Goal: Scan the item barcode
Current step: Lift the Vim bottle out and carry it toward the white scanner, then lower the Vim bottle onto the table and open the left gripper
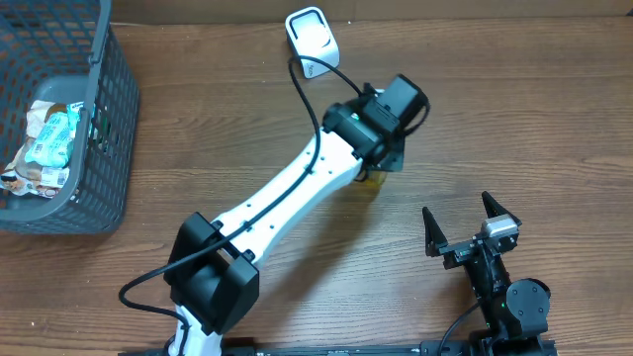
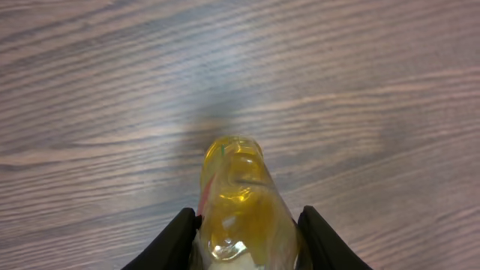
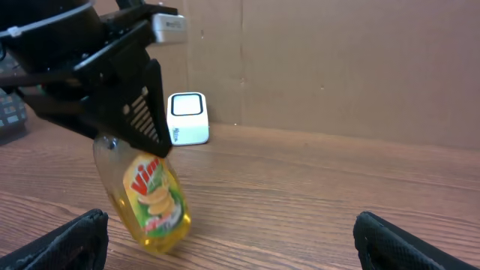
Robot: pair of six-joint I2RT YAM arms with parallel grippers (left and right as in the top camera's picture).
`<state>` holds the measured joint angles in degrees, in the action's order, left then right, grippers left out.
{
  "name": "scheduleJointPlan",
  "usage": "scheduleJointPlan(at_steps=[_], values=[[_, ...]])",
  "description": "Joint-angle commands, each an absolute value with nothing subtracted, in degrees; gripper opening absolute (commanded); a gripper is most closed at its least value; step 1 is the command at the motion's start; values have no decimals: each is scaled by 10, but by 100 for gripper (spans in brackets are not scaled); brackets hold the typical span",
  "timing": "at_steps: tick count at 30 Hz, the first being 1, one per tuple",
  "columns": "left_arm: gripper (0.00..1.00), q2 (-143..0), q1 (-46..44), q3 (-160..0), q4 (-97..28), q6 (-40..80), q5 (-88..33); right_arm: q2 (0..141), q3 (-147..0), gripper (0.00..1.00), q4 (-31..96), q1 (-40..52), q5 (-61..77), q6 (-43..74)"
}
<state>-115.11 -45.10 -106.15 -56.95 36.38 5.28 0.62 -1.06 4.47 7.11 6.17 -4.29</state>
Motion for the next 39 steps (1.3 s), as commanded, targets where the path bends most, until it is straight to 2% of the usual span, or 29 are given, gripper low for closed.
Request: scheduleJointPlan(at_steps=[1, 7, 13, 14, 18, 19, 20, 21, 29, 34, 39], values=[[13, -1179, -466, -1061, -564, 378, 90, 2, -4, 100, 42, 70, 65, -44], [18, -1204, -467, -1061, -543, 377, 103, 2, -4, 100, 42, 70, 65, -44], [26, -1207, -467, -1061, -540, 377, 94, 2, -4, 100, 42, 70, 65, -44], [33, -1207, -467, -1061, -540, 377, 94, 2, -4, 100, 42, 70, 65, -44], [43, -1207, -469, -1061, -545, 377, 90, 2, -4, 100, 42, 70, 65, -44], [50, -1207, -469, -1061, -548, 377, 89, 2, -4, 100, 42, 70, 65, -44], [68, -1207, -469, -1061, -552, 377, 90, 2, -4, 100, 42, 70, 65, -44], [70, -1207, -469, -1061, -553, 376, 89, 2, -4, 100, 42, 70, 65, -44], [83, -1202, -465, -1083, -543, 327, 75, 2, -4, 100, 42, 70, 65, -44], [89, -1192, -449, -1159, -558, 294, 79, 2, -4, 100, 42, 70, 65, -44], [88, -1190, -420, -1253, -605, 268, 79, 2, -4, 100, 42, 70, 65, -44]])
